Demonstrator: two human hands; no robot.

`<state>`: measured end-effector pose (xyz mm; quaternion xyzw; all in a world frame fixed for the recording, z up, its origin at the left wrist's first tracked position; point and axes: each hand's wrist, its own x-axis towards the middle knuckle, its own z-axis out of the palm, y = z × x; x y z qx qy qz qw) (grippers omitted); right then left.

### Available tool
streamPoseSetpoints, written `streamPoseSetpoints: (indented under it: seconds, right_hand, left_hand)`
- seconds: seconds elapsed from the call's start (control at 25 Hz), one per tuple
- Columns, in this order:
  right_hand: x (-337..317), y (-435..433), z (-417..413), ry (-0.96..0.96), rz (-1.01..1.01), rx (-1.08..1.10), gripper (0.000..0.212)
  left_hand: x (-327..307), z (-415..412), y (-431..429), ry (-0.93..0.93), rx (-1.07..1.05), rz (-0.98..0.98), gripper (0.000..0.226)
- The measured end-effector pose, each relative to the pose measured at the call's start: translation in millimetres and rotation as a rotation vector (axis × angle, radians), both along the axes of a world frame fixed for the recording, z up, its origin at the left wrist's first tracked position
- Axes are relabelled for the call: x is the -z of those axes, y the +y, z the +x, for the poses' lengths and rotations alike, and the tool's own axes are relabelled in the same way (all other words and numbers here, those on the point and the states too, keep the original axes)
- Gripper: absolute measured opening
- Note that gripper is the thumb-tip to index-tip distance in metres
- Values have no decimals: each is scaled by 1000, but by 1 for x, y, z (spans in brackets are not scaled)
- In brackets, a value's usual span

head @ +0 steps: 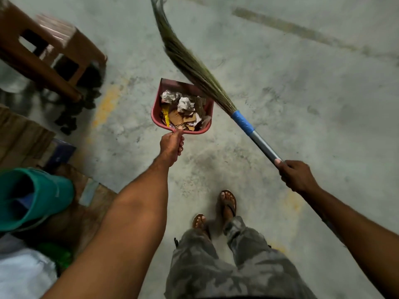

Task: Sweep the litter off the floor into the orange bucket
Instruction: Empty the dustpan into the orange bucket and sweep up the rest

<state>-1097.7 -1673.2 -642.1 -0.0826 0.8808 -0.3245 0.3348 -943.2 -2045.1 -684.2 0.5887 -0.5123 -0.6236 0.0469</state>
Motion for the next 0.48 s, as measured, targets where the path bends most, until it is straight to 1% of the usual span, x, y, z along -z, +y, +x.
streamPoseSetpoints:
  seconds: [0.08,0.2,0.36,0.48]
  right_hand:
    - [-29,8,24,-69,-54,84,58]
    - [-62,30,75,-85,-73,164,54]
    - [-80,72,141,-26,-44,215,55]
    - [-90,108,178,9,-21,220,58]
  left_hand:
    - [-27,17,16,7,27,-4,32]
    - [-54,46,35,18,92,-20,32]
    - [-73,68,66,67,139,-18,35]
    - [-82,72,98,94,222,-8,35]
